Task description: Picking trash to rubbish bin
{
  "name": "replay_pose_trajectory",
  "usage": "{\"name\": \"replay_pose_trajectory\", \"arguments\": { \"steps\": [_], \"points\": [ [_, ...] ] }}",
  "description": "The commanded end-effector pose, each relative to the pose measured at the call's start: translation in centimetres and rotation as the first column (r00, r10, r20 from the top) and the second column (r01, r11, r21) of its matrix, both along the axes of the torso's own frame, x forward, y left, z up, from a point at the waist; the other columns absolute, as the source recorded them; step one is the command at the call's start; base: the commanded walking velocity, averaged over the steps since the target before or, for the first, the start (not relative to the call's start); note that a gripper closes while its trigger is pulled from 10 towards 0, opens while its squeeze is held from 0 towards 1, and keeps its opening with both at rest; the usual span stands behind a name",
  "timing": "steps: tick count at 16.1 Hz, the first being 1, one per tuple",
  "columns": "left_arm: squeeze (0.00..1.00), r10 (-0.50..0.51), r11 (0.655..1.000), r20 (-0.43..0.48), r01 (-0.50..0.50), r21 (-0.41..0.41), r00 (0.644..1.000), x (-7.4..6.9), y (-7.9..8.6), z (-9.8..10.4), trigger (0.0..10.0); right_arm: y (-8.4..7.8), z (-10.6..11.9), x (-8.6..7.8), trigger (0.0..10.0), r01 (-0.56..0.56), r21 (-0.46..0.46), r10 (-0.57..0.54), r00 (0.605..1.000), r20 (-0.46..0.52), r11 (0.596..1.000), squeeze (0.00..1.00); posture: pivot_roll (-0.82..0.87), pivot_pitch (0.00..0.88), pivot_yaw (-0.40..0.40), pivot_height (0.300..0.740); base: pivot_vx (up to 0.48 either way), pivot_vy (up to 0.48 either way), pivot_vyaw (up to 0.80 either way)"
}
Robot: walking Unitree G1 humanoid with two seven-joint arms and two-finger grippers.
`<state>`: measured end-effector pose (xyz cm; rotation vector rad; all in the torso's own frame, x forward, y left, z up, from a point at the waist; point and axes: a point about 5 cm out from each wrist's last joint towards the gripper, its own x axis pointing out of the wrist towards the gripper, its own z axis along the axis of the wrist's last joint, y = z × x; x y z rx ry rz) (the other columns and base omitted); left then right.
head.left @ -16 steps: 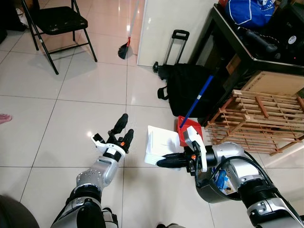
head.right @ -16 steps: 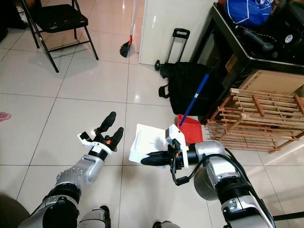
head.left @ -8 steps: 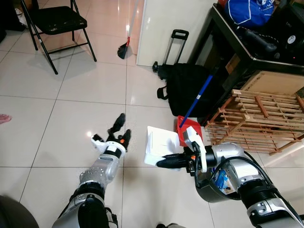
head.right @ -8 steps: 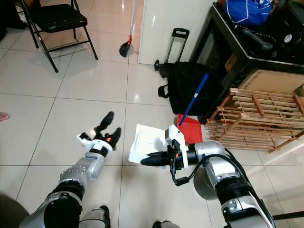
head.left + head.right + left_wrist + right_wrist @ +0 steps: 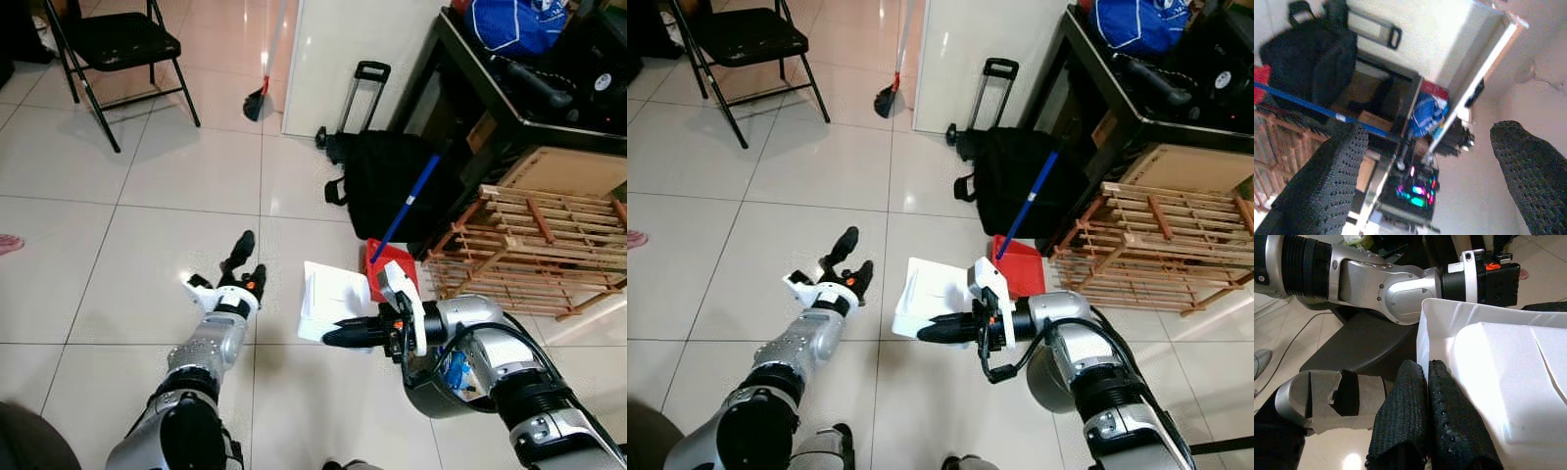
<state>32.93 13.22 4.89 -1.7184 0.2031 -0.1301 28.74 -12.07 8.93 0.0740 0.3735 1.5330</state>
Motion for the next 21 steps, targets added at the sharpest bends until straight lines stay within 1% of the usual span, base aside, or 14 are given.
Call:
{"name": "replay_pose_trajectory", "arguments": {
  "steps": [1, 6, 8, 9, 11, 13, 15, 19, 21],
  "points": [
    [0.0, -0.085, 0.996, 0.027, 0.085, -0.007, 0.996, 0.0, -1.8, 0.4, 10.0, -0.4, 0.0, -0.2, 10.0, 0.005, -0.014, -0.005, 1.0, 0.008, 1.0, 0.0, -0.06, 0.143, -0.163, 0.74, 0.0, 0.0, 0.0],
    [0.0, -0.117, 0.993, 0.031, 0.117, -0.021, 0.993, 0.0, -2.4, 0.4, 10.0, -0.4, 0.1, -0.2, 10.0, 0.003, -0.01, -0.003, 1.0, 0.009, 1.0, 0.0, -0.07, 0.141, -0.163, 0.74, 0.0, 0.0, 0.0],
    [0.0, -0.164, 0.986, 0.052, 0.166, -0.026, 0.985, -0.2, -3.3, 0.6, 10.0, -0.4, 0.2, -0.2, 10.0, 0.001, -0.008, -0.001, 1.0, 0.008, 1.0, 0.0, -0.07, 0.142, -0.162, 0.74, 0.0, 0.0, 0.0],
    [0.0, -0.2, 0.979, 0.054, 0.201, -0.022, 0.978, -0.3, -4.0, 0.6, 10.0, -0.3, 0.3, -0.2, 10.0, -0.001, -0.005, 0.001, 1.0, 0.008, 1.0, 0.0, -0.07, 0.143, -0.16, 0.74, 0.0, 0.0, 0.0],
    [0.0, -0.226, 0.973, 0.053, 0.227, -0.029, 0.973, -0.5, -4.6, 0.5, 10.0, -0.3, 0.3, -0.1, 10.0, 0.0, 0.001, 0.0, 1.0, 0.01, 1.0, 0.0, -0.07, 0.144, -0.16, 0.74, 0.0, 0.0, 0.0],
    [0.0, -0.233, 0.971, 0.044, 0.235, -0.042, 0.972, -0.6, -4.8, 0.4, 10.0, -0.3, 0.4, -0.1, 10.0, 0.004, 0.006, -0.004, 1.0, 0.012, 1.0, 0.0, -0.07, 0.146, -0.16, 0.74, 0.0, 0.0, 0.0],
    [0.0, -0.228, 0.972, 0.018, 0.228, -0.052, 0.974, -0.9, -5.0, 0.0, 10.0, 0.0, 1.0, 0.4, 10.0, 0.034, 0.038, -0.035, 0.999, 0.027, 0.999, 0.0, -0.07, 0.145, -0.16, 0.74, 0.0, 0.0, 0.0],
    [0.0, -0.231, 0.972, 0.017, 0.231, -0.05, 0.973, -1.0, -5.1, -0.1, 10.0, 0.2, 1.3, 0.6, 10.0, 0.054, 0.084, -0.056, 0.998, 0.018, 0.995, 0.0, -0.07, 0.143, -0.158, 0.74, 0.0, 0.0, 0.0],
    [0.0, -0.233, 0.971, 0.024, 0.234, -0.043, 0.972, -1.0, -5.1, 0.0, 10.0, 0.2, 1.4, 0.6, 10.0, 0.055, 0.088, -0.056, 0.998, 0.016, 0.995, 0.0, -0.07, 0.142, -0.159, 0.74, 0.0, 0.0, 0.0]
  ]
}}
